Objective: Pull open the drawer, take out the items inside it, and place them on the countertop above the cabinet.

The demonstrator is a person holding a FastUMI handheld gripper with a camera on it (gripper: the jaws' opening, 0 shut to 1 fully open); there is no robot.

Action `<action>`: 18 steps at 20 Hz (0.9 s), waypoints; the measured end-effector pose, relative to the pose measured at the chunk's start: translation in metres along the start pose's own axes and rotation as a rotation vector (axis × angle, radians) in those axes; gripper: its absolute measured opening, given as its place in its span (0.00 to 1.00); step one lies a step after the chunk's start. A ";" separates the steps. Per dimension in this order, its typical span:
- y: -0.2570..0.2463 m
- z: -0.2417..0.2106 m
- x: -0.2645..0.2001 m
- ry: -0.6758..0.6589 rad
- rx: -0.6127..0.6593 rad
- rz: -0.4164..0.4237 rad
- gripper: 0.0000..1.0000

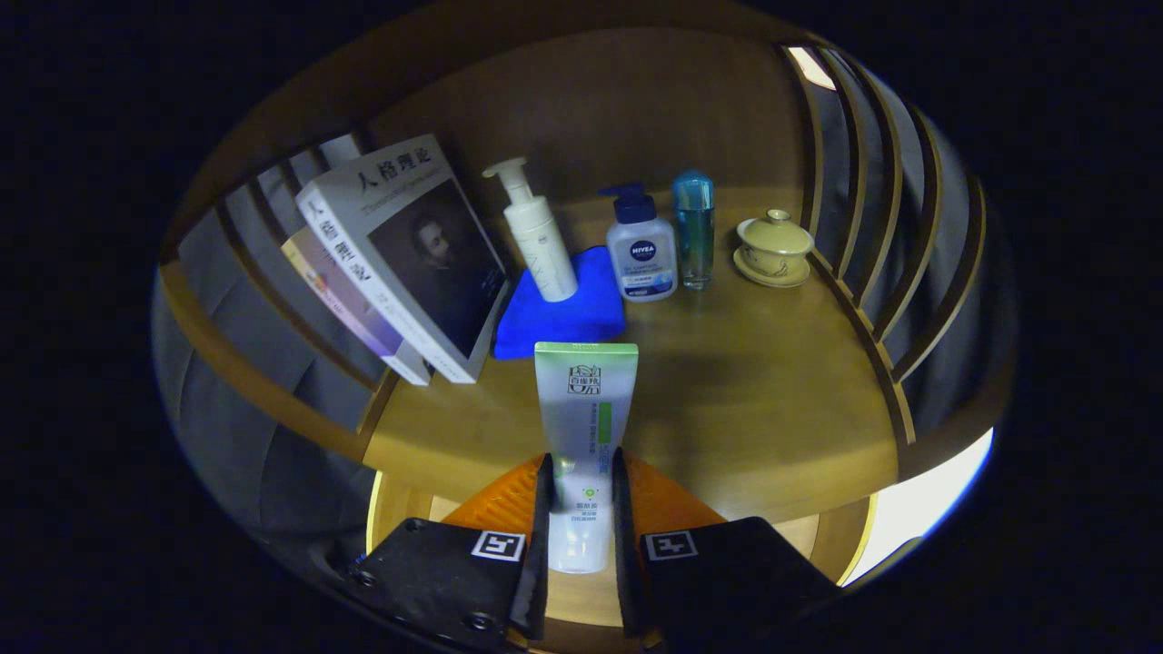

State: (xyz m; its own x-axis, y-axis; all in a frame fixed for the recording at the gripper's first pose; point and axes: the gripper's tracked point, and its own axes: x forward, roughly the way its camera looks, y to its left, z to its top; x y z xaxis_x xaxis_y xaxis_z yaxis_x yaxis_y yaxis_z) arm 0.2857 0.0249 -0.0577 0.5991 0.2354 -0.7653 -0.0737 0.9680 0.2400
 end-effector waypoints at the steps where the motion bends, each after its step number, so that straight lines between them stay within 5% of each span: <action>1: -0.001 0.003 0.004 -0.002 0.010 -0.015 0.34; 4: -0.013 0.014 0.022 -0.007 0.011 -0.093 0.36; 14: -0.022 -0.010 0.054 0.044 0.070 -0.143 0.41; 17: -0.021 -0.007 0.054 0.020 0.089 -0.135 0.47; 18: -0.020 -0.005 0.047 0.006 0.084 -0.131 0.60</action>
State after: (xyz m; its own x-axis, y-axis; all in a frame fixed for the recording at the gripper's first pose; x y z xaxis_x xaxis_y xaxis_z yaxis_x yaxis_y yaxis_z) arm 0.3116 0.0173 -0.1010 0.5942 0.1080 -0.7971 0.0724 0.9797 0.1867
